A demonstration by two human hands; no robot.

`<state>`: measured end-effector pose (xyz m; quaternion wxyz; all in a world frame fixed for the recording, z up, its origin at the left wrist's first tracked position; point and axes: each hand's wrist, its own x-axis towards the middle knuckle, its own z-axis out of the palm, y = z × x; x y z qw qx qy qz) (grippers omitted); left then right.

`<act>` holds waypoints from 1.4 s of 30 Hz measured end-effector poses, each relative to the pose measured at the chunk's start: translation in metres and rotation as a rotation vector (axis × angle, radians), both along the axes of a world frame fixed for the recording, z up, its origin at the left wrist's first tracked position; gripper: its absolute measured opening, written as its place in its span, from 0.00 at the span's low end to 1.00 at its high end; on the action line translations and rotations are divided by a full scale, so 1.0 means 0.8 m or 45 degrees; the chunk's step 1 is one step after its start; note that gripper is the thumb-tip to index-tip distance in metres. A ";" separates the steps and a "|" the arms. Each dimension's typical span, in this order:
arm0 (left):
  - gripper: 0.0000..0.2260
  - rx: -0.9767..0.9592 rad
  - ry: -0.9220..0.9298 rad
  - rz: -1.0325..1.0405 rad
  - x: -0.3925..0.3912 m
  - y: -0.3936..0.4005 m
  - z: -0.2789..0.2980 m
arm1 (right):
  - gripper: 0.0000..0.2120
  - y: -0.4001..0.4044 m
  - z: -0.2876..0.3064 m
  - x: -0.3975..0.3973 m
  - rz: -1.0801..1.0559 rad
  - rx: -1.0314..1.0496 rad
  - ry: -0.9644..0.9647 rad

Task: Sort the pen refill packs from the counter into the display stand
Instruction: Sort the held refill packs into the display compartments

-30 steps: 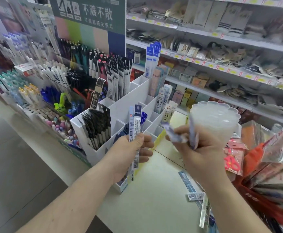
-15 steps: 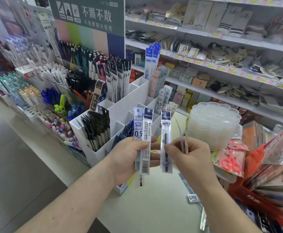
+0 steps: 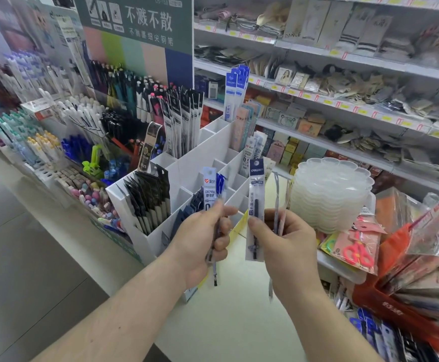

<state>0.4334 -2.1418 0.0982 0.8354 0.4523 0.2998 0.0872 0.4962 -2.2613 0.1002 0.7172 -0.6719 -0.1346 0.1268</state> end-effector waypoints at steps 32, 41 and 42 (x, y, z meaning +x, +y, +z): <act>0.21 0.322 -0.129 -0.208 -0.036 0.013 -0.011 | 0.06 0.008 0.011 0.009 0.329 0.094 0.363; 0.08 0.582 0.135 -0.203 -0.061 0.035 0.004 | 0.11 0.019 0.017 0.038 0.272 0.053 0.300; 0.10 0.609 0.162 -0.155 -0.064 0.040 0.006 | 0.10 0.018 0.016 0.043 0.197 0.077 0.288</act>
